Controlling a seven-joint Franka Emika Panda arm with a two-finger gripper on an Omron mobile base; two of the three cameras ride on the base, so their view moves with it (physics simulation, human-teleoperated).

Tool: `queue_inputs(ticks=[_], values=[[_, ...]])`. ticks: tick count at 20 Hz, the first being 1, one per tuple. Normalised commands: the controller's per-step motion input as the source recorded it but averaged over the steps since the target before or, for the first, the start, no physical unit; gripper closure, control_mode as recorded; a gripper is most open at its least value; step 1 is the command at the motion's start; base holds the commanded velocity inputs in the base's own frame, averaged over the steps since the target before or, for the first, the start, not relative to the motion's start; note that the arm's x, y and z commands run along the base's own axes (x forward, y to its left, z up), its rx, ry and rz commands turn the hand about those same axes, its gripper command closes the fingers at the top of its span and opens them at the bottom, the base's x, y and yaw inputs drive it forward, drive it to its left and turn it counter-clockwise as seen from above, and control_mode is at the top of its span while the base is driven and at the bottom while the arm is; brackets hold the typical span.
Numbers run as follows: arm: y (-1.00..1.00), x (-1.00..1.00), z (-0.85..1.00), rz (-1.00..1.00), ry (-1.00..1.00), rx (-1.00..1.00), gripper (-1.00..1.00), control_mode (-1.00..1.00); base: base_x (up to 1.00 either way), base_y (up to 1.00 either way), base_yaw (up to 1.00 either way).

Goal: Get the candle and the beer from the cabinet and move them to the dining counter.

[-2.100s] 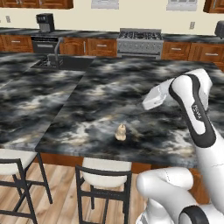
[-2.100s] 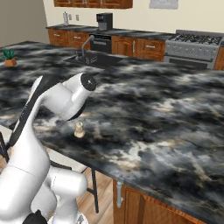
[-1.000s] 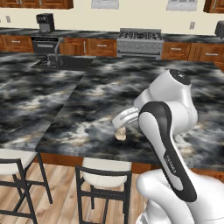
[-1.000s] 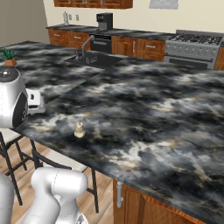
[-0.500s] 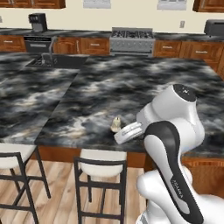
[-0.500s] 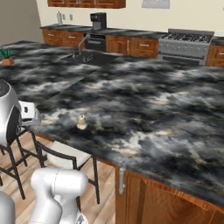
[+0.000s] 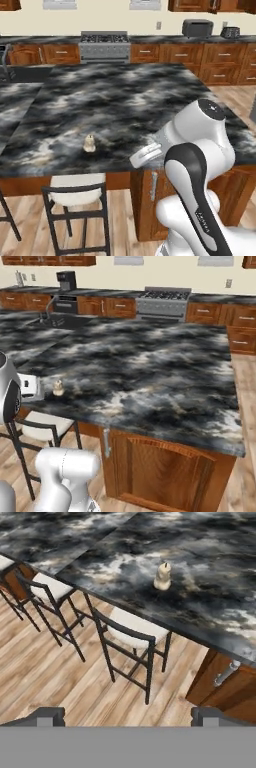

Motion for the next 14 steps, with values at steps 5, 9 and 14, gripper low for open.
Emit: queue_inputs(ticks=[5, 9, 14], values=[[0.00, 0.00, 0.00, 0.00, 0.00, 0.00, -1.00, 1.00, 0.00, -0.97, -0.31], [0.00, 0.00, 0.00, 0.00, 0.00, 0.00, -1.00, 1.00, 0.00, -1.00, -0.25], [0.00, 0.00, 0.00, 0.00, 0.00, 0.00, -1.00, 1.00, 0.14, -1.00, -0.18]])
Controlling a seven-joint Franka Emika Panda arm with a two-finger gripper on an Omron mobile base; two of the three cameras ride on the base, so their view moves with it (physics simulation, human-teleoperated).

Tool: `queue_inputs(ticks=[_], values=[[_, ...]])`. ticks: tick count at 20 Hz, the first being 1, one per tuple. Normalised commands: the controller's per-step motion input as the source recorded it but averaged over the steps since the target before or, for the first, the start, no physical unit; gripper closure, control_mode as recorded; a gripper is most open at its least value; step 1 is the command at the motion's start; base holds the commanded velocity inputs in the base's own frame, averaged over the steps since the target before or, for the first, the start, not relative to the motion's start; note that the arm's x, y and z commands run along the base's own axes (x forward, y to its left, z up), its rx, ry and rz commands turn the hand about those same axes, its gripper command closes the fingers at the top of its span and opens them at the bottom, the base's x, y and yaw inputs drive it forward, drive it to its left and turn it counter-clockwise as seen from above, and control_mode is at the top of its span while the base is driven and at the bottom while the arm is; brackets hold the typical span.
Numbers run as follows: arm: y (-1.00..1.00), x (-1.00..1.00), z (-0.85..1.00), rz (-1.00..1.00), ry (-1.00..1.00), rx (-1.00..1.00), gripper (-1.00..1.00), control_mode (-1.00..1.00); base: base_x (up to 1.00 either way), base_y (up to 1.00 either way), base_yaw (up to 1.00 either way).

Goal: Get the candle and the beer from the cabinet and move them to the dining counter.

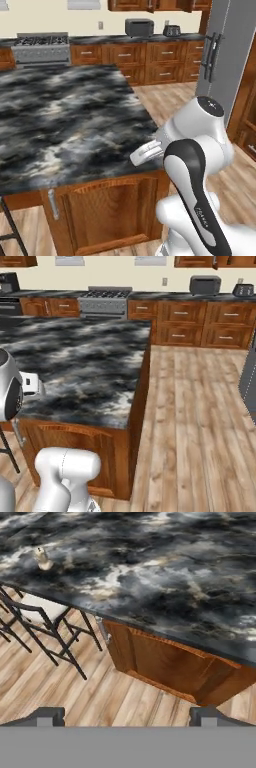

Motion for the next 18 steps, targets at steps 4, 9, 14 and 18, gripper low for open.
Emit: queue_inputs(ticks=[4, 9, 14, 18], values=[[0.00, 0.00, 0.00, 0.00, 0.00, 0.00, -1.00, 1.00, 0.35, -1.00, -0.11], [0.00, 0.00, 0.00, 0.00, 0.00, 0.00, -1.00, 1.00, 0.43, -1.00, -0.01], [0.00, 0.00, 0.00, 0.00, 0.00, 0.00, -1.00, 1.00, 0.55, -1.00, 0.01], [0.00, 0.00, 0.00, 0.00, 0.00, 0.00, -1.00, 1.00, 0.68, -1.00, 0.03]])
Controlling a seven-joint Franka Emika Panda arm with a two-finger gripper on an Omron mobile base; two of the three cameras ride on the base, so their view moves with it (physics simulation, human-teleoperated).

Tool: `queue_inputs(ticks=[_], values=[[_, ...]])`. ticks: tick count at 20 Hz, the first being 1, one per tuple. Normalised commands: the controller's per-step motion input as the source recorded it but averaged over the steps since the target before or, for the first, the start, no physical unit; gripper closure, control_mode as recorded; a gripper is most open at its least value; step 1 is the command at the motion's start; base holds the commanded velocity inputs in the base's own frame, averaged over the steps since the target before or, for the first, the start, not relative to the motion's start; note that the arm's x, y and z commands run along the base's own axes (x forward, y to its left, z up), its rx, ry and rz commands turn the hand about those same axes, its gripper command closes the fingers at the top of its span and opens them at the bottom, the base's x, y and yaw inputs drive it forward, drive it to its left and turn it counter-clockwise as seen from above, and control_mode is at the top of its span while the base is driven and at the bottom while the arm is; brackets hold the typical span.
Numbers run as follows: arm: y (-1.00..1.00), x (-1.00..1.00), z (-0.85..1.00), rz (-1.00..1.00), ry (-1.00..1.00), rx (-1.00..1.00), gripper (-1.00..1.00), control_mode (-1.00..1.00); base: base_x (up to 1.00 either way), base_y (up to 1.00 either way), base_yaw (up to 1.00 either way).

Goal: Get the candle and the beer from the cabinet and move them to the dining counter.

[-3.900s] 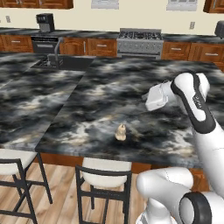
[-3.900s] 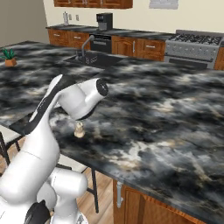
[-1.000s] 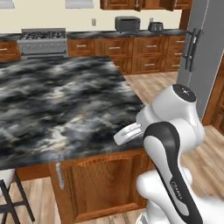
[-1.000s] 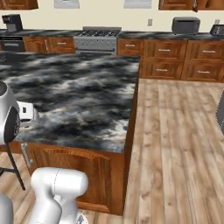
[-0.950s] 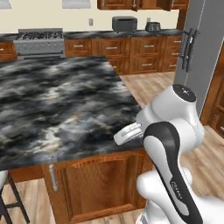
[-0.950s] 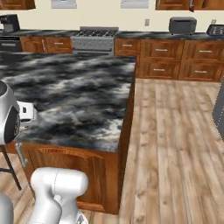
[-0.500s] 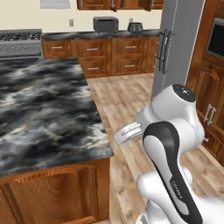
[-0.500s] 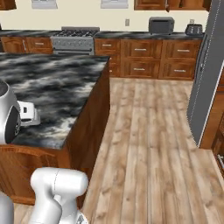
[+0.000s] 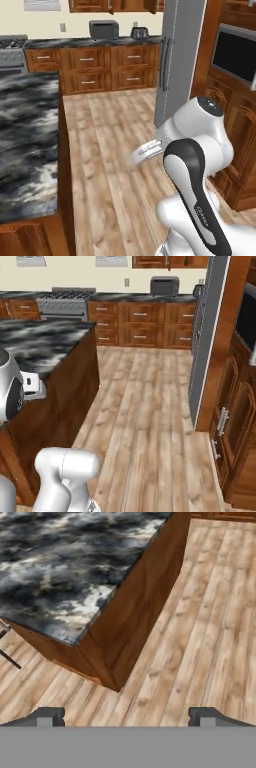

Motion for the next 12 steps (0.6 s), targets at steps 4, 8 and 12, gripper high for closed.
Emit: queue_inputs(ticks=[4, 8, 12], values=[[0.00, 0.00, 0.00, 0.00, 0.00, 0.00, -1.00, 1.00, 0.92, -0.83, 0.03], [0.00, 0.00, 0.00, 0.00, 0.00, 0.00, -1.00, 1.00, 1.00, -0.81, 0.06], [0.00, 0.00, 0.00, 0.00, 0.00, 0.00, -1.00, 1.00, 1.00, -0.59, 0.05]])
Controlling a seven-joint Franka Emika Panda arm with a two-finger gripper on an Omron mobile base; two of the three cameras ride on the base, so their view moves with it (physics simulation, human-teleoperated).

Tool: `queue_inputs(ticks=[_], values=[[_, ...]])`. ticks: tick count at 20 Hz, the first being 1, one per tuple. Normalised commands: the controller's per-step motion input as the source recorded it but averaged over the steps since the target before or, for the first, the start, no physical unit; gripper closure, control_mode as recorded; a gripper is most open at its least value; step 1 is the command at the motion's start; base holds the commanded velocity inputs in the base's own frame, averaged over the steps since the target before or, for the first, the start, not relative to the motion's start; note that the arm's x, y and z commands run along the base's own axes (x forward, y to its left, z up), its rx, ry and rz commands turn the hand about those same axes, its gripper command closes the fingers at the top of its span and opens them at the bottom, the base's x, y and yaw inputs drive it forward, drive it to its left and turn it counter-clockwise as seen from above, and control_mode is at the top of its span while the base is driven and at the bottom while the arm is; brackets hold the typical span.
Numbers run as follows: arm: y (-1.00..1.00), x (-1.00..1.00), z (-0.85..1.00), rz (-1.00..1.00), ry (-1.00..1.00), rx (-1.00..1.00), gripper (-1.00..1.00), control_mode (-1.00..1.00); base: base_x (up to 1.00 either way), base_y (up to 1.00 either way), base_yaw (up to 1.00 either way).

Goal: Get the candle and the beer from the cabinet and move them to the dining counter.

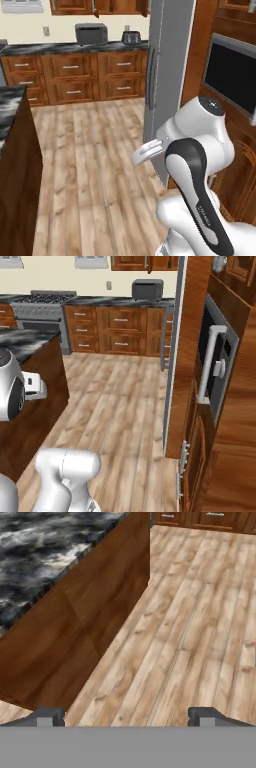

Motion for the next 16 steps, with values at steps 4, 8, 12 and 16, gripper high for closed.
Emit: queue_inputs(ticks=[4, 8, 12, 16], values=[[0.00, 0.00, 0.00, 0.00, 0.00, 0.00, -1.00, 1.00, 1.00, -0.14, 0.01], [0.00, 0.00, 0.00, 0.00, 0.00, 0.00, -1.00, 1.00, 1.00, 0.00, 0.00], [0.00, 0.00, 0.00, 0.00, 0.00, 0.00, -1.00, 1.00, 1.00, 0.00, 0.00], [0.00, 0.00, 0.00, 0.00, 0.00, 0.00, -1.00, 1.00, 1.00, 0.00, 0.00]])
